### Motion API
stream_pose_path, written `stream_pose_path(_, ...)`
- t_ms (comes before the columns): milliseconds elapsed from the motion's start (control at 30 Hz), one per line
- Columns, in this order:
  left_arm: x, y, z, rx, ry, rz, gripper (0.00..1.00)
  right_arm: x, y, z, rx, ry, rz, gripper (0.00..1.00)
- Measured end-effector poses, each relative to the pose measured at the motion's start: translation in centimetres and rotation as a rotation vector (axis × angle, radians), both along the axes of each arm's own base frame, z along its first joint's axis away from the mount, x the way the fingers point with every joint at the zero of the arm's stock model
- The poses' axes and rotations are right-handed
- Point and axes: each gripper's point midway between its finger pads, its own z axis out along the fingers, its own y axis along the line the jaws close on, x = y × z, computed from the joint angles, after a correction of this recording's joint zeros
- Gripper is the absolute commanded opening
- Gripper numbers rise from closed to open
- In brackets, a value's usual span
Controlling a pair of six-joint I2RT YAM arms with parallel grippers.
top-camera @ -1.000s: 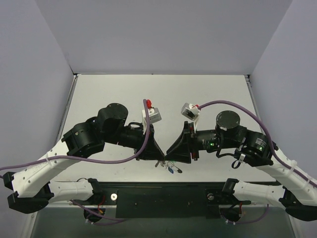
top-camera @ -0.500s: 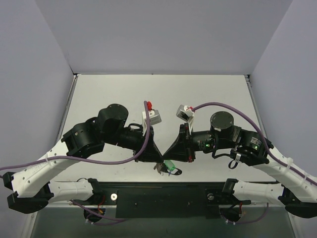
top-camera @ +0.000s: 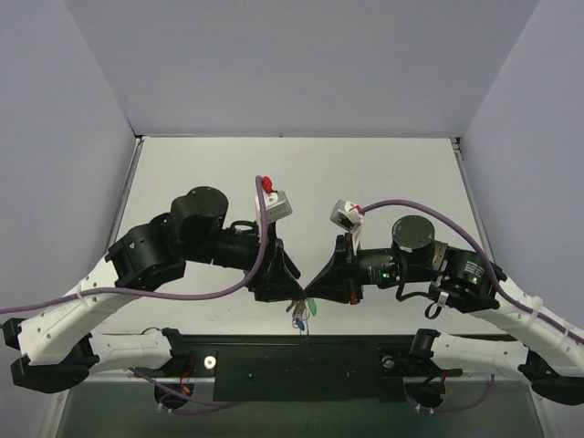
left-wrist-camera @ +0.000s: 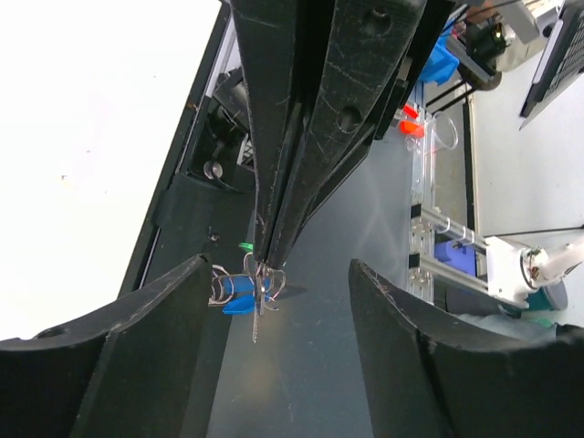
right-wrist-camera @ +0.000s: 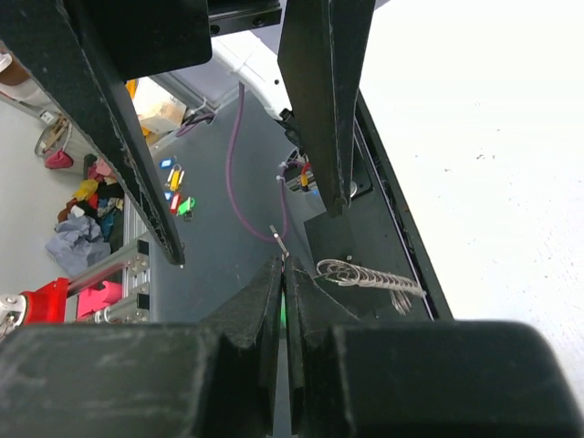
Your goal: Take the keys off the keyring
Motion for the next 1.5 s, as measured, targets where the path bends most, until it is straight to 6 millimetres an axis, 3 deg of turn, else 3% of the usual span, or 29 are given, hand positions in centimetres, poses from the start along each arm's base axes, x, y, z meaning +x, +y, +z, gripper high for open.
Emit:
stream_pose_path(267,1.4,0.4,1.1,-0.023,-0.037,0.095,0.68,0.3,-0.8,0.6,0.032,-0.028,-0.044,0.00)
stream_pose_path(567,1.8,2.3,3.0,-0.215,-0.074,0.218,0.63,2.2,-0.8,-0.2,0.131,-0.025,-0.177,0.00)
stream_pose_path(767,2.3,1.9,4.1,-0.306,-0.072,0.250,0.59,3.0,0.1,1.3,0.234,-0.003,-0.210,0.00)
stream_pose_path(1100,2.8,1.3,3.3,-0.307,-0.054,0.268,0.56,2.9,0.4,4.8,0.373,0.003,-0.204,0.00)
stream_pose_path(1233,2.9,1.3,3.2,-0.310,-0.054,0.269,0.50,2.8,0.4,5.3,0.393,0.005,-0.201,0.00)
stream_pose_path(1500,2.8,1.4,3.3,-0.316,-0.058,0.267,0.24,2.5,0.4,5.9,0.414,0.012,-0.183,0.00)
